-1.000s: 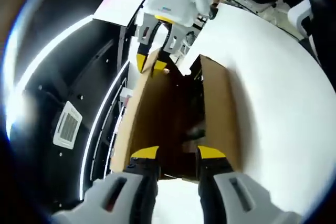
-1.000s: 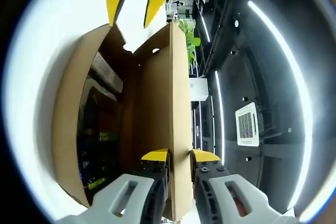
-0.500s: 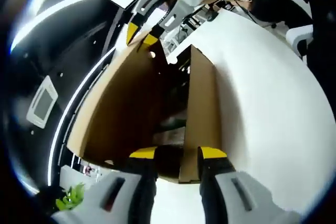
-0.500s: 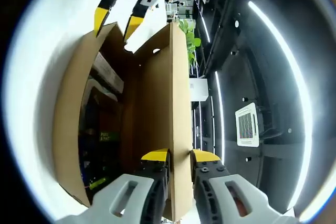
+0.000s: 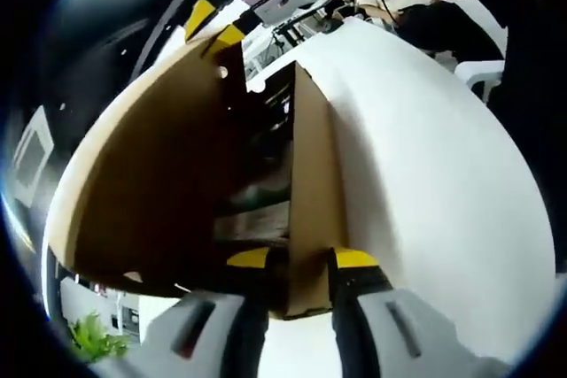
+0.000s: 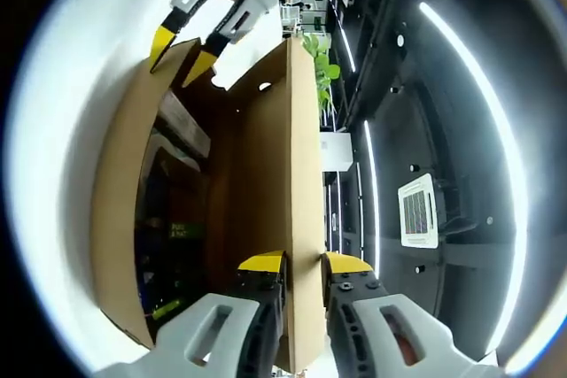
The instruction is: Operate the shoe box by opening the lid, removing the specified soft item, and placing it in the target area until the item is outside and the box remains undamaged.
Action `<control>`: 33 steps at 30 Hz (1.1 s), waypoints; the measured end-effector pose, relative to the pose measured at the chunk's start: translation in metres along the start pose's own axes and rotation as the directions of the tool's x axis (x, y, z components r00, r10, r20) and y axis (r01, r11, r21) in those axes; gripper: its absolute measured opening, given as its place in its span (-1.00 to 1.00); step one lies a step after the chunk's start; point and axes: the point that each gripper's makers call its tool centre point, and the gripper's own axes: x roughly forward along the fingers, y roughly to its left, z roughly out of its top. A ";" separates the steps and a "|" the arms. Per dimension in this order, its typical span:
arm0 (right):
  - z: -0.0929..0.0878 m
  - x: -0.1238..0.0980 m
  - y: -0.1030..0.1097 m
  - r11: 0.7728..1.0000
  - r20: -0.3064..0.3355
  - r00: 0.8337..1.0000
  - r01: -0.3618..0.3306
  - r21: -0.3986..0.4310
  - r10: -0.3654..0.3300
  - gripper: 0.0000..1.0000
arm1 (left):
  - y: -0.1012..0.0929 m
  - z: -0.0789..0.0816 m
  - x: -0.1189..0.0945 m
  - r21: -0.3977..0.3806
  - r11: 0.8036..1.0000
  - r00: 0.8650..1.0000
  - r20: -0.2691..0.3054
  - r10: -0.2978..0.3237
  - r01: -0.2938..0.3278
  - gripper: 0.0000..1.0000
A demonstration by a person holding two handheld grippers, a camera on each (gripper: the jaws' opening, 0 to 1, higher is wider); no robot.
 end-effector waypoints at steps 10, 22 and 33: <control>0.000 0.000 -0.001 1.000 -0.001 1.000 0.001 0.006 -0.001 -0.72 | -0.009 0.003 0.003 -0.018 0.995 0.995 -0.020 -0.101 0.101 -0.69; -0.002 0.000 -0.002 1.000 -0.002 1.000 0.002 0.006 -0.002 -0.72 | -0.013 0.005 0.003 -0.079 0.983 0.984 -0.040 -0.172 0.168 -0.81; -0.003 0.001 0.000 1.000 -0.003 1.000 -0.008 -0.009 0.008 -0.72 | -0.014 0.004 0.005 -0.061 0.969 0.970 -0.036 -0.242 0.239 -0.84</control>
